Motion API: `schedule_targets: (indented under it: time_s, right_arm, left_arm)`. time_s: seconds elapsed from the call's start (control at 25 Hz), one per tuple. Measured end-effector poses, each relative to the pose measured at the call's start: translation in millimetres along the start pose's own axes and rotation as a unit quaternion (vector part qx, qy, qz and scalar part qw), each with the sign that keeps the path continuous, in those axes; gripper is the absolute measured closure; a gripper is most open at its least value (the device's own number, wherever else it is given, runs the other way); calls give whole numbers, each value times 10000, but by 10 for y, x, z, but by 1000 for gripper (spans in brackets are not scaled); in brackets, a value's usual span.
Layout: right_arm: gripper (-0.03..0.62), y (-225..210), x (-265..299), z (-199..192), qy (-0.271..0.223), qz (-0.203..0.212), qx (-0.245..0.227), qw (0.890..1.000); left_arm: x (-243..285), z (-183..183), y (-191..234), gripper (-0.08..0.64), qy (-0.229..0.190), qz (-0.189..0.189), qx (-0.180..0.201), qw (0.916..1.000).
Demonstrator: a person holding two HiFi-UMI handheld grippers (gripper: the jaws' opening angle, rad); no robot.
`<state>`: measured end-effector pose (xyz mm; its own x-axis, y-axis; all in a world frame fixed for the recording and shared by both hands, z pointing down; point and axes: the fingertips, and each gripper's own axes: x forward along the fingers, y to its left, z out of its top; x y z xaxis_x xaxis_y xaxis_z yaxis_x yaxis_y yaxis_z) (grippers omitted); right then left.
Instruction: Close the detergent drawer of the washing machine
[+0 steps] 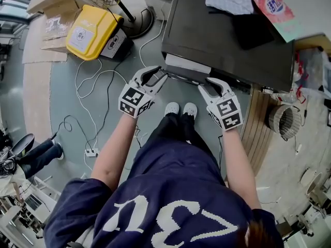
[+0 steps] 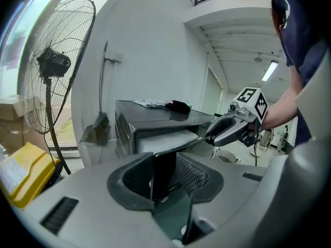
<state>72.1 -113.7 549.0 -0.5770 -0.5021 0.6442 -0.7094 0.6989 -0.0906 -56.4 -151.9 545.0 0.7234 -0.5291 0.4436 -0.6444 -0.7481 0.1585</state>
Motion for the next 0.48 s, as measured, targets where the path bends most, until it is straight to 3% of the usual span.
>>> schedule_targets:
  time_s: [0.12,0.32,0.4,0.48]
  right_arm:
    - [454,-39,-4,13,-132,-64,-48,9999]
    - [382,-205,-196,-50,-521,-380,409,9971]
    - [383,-226,-231,-196,-382,-453,513,9969]
    - [439,-235,-238,-318,-231,-568,552,9966]
  left_arm:
    - [14,18,17,414,9,4,57,10000]
    - [29,20,29,414,-3,5,77,10000]
    - [37,16,40,414,-15,33,66,10000]
    - [45,21,55,413,-39,79,43,10000]
